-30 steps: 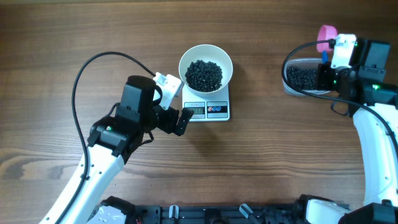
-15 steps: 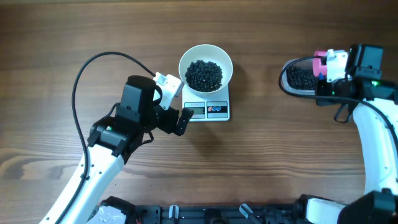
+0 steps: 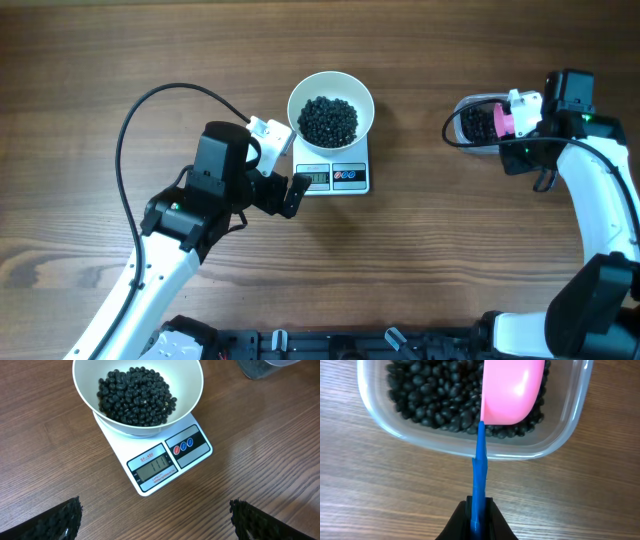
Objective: Scoop item into bowl and weigh 150g on scale
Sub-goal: 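Drag the pink scoop through the black beans in the tub to fill it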
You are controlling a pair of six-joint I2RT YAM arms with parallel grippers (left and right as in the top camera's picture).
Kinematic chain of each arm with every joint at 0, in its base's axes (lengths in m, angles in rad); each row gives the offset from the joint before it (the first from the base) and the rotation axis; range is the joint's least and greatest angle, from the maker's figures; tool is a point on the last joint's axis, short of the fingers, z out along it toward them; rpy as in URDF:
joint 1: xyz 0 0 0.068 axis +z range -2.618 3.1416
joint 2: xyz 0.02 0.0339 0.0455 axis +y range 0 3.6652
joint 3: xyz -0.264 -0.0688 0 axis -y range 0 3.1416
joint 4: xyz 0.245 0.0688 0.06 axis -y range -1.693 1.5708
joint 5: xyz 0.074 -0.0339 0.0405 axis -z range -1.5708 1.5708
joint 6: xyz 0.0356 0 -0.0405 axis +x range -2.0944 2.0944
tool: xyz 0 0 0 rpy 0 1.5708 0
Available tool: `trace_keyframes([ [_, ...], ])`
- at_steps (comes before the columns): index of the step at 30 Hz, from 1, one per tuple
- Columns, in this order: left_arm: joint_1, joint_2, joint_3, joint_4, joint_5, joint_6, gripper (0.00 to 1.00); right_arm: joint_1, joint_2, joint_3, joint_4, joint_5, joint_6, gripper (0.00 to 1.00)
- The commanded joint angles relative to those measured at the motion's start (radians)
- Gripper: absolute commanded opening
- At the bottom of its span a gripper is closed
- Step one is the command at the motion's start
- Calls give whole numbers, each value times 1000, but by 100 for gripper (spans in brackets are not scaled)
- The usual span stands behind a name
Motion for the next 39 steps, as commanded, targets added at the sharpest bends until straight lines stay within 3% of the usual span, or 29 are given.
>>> trace_keyframes([
  [1,-3,8,-5,0,9,11,100,-2,32,8,24,43,-23,4],
  [15,-3,8,-5,-1,9,11,100,-2,50,8,15,-230,-12,4],
  [39,-3,8,-5,0,9,11,100,-2,50,8,-37,-282,-10,4],
])
